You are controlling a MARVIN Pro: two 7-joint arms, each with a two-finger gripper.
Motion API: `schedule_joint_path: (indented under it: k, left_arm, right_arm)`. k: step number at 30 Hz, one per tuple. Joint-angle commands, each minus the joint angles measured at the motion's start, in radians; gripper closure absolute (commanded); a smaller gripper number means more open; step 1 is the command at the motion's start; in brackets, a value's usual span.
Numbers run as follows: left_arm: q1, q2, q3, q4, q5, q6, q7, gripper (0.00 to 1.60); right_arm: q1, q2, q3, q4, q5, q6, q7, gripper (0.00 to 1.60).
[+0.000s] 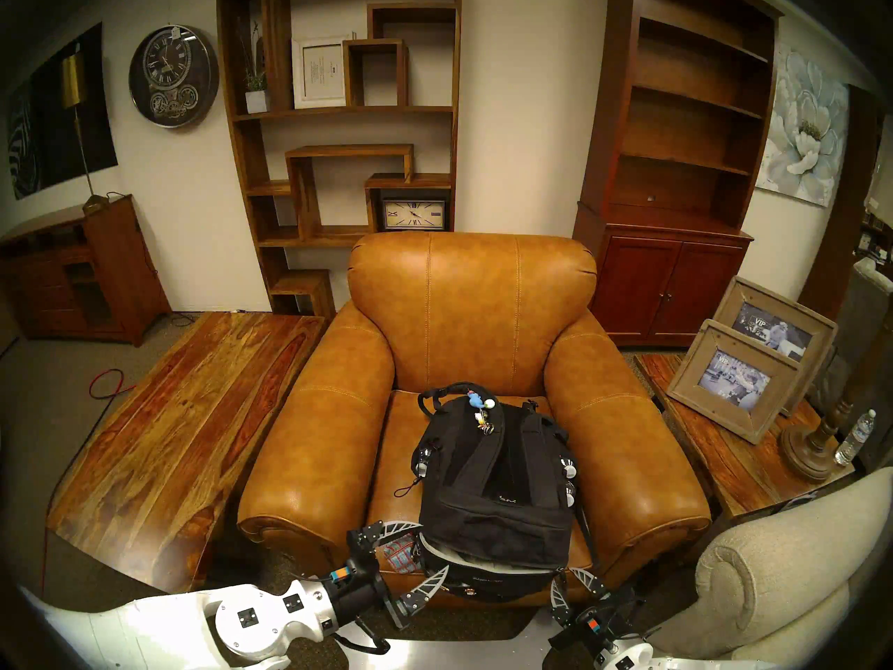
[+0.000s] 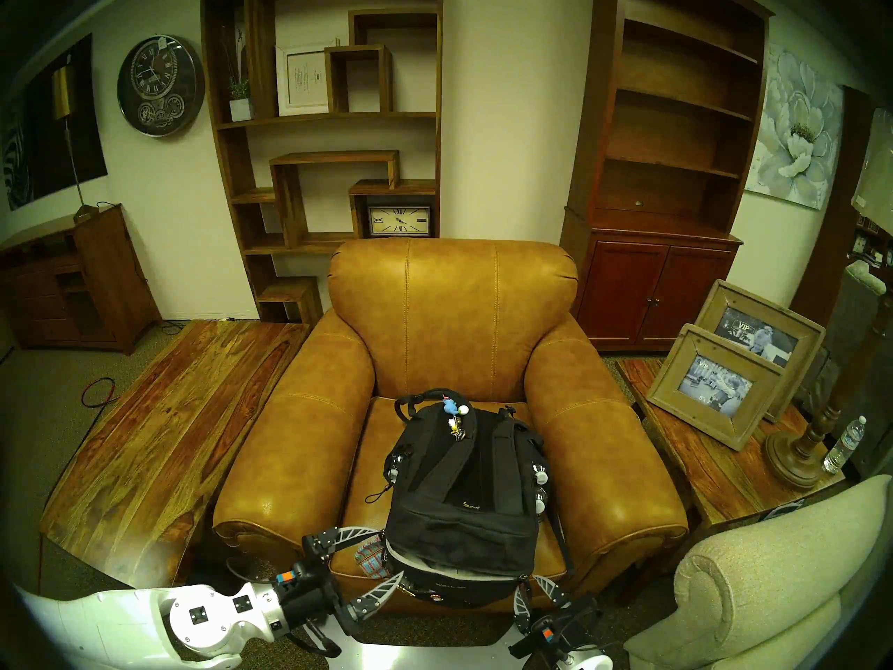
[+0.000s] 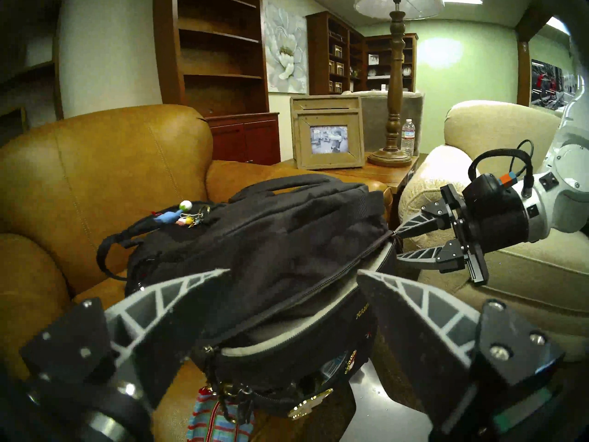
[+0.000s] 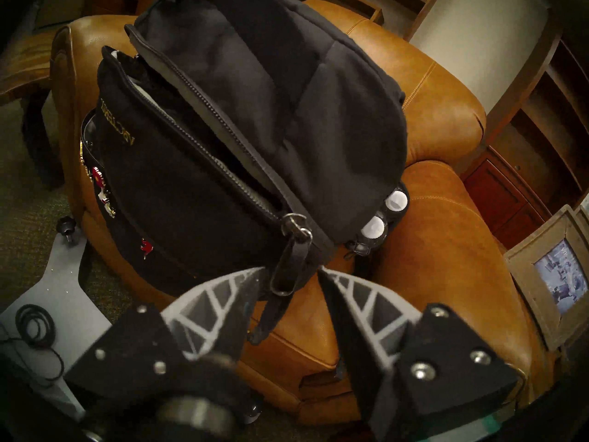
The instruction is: Open a bag with a zipper
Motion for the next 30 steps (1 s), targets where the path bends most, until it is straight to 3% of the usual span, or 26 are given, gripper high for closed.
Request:
schedule_joint_path:
  k: [1,3,5,9,10,13,16,30]
  left_arm:
    - [0.103,0.112,-0.030,-0.045,-0.031,-0.102,0.045,0.16]
    - [0.111,0.129,-0.024,-0.047,-0.036,-0.124,0.059,0.17]
    - [0.119,0.132,-0.022,-0.042,-0.036,-0.137,0.066,0.18]
    - [0.123,0.132,-0.017,-0.035,-0.036,-0.150,0.072,0.19]
    - [0.125,0.130,-0.015,-0.031,-0.036,-0.154,0.074,0.19]
    - [0.128,0.126,-0.010,-0.020,-0.035,-0.163,0.076,0.20]
    - [0.134,0.128,-0.006,-0.014,-0.037,-0.167,0.080,0.20]
    - [0.132,0.117,0.017,-0.001,-0.035,-0.167,0.081,0.10]
  right_arm:
    - [0.020,-0.018,-0.003,-0.003,-0.004,-0.015,0.015,0.83]
    - [0.013,-0.012,-0.001,-0.007,-0.005,-0.015,0.011,0.86]
    - [0.001,-0.002,0.001,-0.017,-0.006,-0.010,0.000,1.02]
    - [-0.011,0.008,0.007,-0.023,-0.005,-0.014,-0.012,1.02]
    - [-0.014,0.011,0.009,-0.026,-0.006,-0.013,-0.018,1.19]
    - [-0.024,0.023,0.014,-0.037,-0.005,-0.015,-0.027,1.27]
    - [-0.030,0.032,0.017,-0.046,-0.011,-0.012,-0.034,1.59]
    - [-0.076,0.099,0.052,-0.096,-0.005,0.006,-0.068,1.60]
